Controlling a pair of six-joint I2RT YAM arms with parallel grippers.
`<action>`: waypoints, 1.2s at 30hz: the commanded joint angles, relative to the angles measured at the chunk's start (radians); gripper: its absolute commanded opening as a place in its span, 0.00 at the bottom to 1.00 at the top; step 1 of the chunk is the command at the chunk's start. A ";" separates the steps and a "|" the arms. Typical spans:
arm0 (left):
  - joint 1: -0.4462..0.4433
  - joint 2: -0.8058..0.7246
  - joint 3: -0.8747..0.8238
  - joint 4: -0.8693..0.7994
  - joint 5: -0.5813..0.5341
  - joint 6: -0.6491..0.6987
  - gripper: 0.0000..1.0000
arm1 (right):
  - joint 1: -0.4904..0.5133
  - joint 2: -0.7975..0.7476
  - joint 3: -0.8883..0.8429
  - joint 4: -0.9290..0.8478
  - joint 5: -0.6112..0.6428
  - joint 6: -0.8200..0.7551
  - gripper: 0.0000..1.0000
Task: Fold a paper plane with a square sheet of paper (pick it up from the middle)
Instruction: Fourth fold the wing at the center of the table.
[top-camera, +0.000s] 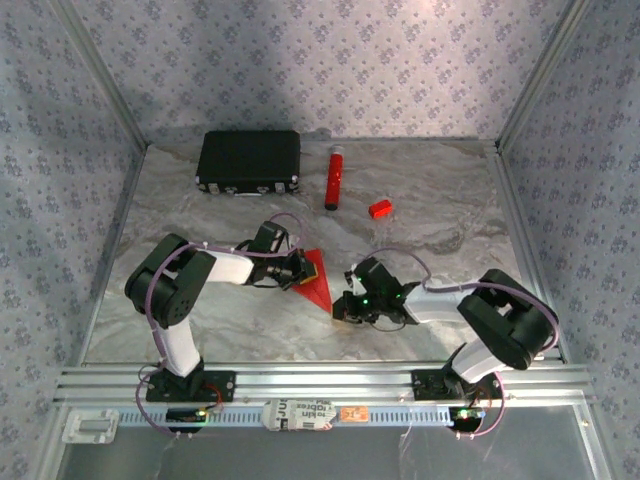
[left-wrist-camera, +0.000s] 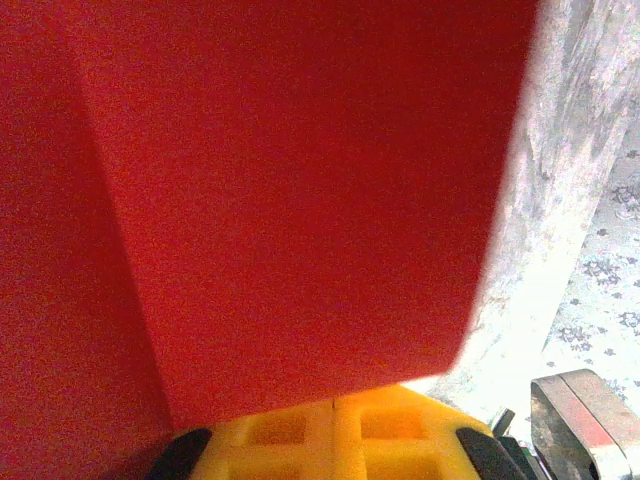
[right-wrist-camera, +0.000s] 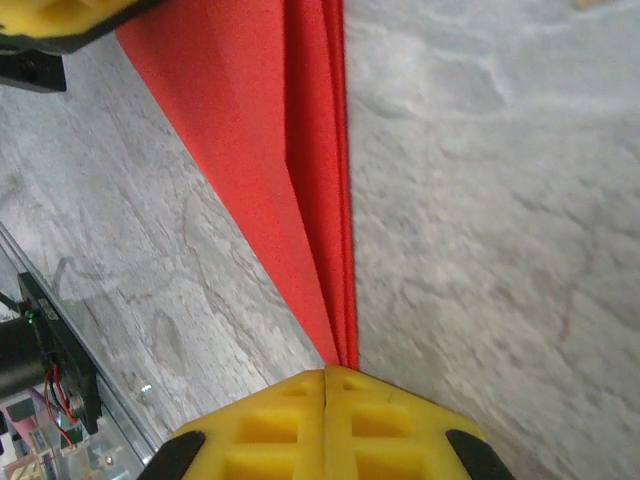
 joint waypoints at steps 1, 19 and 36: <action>0.007 0.036 -0.025 -0.039 -0.041 0.006 0.00 | -0.018 -0.044 -0.028 -0.088 0.006 0.018 0.06; 0.002 0.039 -0.030 -0.026 -0.038 -0.005 0.00 | -0.045 0.178 0.292 -0.116 0.060 0.002 0.06; -0.015 -0.069 0.075 -0.141 0.004 0.108 0.04 | -0.045 0.210 0.142 -0.142 0.114 0.037 0.02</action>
